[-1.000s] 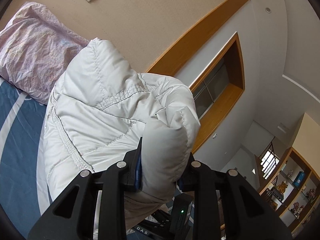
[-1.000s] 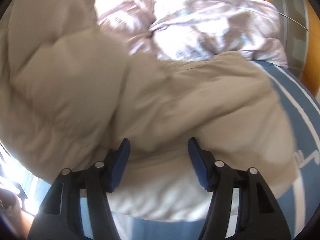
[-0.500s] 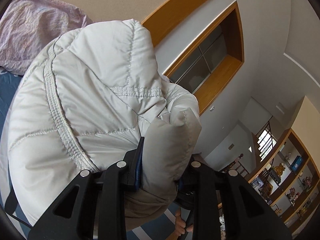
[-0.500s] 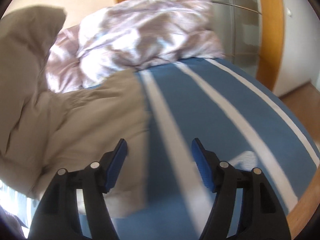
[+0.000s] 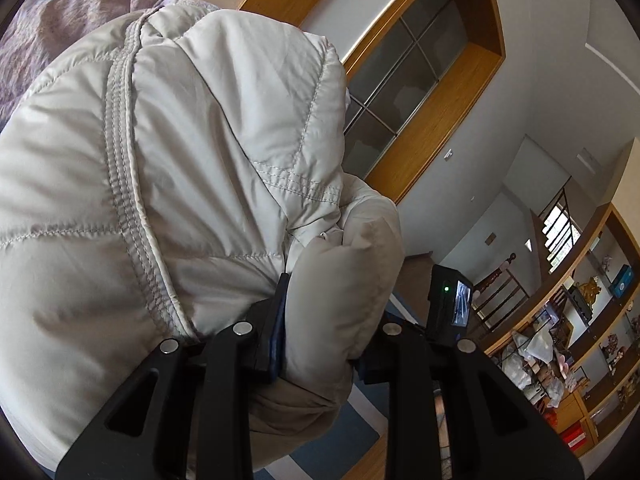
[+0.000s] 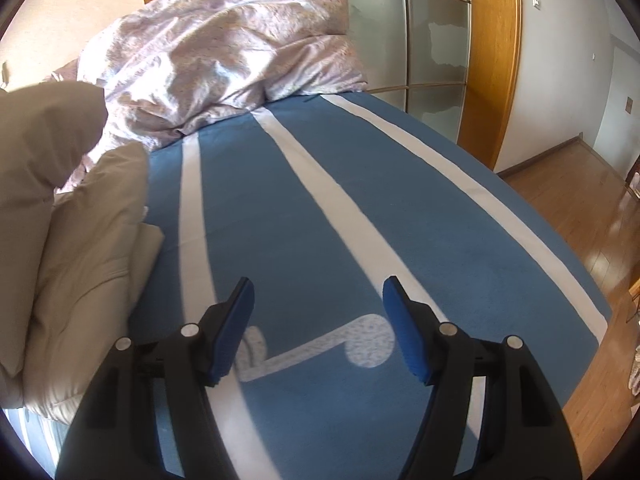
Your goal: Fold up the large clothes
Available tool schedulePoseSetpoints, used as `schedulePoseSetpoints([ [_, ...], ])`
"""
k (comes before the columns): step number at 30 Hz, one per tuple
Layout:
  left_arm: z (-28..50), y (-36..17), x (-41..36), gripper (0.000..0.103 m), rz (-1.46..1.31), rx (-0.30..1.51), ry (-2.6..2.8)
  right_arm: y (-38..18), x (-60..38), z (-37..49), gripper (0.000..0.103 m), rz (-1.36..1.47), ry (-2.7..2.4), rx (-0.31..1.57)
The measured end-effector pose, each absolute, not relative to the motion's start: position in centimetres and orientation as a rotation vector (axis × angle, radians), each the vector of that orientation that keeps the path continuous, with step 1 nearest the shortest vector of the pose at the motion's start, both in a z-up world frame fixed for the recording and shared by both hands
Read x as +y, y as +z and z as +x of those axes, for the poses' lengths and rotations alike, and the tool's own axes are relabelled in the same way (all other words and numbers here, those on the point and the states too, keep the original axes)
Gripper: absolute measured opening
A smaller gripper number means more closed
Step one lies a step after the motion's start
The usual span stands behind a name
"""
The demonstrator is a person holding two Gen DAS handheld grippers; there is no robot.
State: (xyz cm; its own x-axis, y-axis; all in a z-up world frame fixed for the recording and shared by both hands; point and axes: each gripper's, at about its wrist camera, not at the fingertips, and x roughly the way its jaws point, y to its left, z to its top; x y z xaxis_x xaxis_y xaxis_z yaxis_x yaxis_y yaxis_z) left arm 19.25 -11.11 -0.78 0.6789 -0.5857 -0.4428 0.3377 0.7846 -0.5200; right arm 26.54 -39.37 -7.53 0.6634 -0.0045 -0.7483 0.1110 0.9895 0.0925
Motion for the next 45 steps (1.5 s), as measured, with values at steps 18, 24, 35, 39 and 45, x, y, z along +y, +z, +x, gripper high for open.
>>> schedulePoseSetpoints([
  [18, 19.4, -1.7, -12.3, 0.029, -0.302, 0.706, -0.491, -9.5, -40.8, 28.0, 0.067, 0.075, -0.112, 0.92],
  [24, 18.7, -1.2, -13.8, 0.058, -0.236, 0.689, -0.516, -10.0, -41.0, 28.3, 0.067, 0.057, -0.124, 0.932],
  [35, 19.9, -2.2, -14.5, 0.065, -0.196, 0.721, -0.506, -10.0, -41.2, 28.4, 0.068, 0.061, -0.125, 0.933],
  [39, 20.7, -2.6, -14.5, 0.065, -0.158, 0.73, -0.475, -10.0, -41.2, 28.6, 0.07, 0.061, -0.124, 0.935],
  [45, 21.4, -3.0, -15.4, 0.065, -0.108, 0.745, -0.441, -10.0, -41.2, 28.6, 0.073, 0.06, -0.124, 0.936],
])
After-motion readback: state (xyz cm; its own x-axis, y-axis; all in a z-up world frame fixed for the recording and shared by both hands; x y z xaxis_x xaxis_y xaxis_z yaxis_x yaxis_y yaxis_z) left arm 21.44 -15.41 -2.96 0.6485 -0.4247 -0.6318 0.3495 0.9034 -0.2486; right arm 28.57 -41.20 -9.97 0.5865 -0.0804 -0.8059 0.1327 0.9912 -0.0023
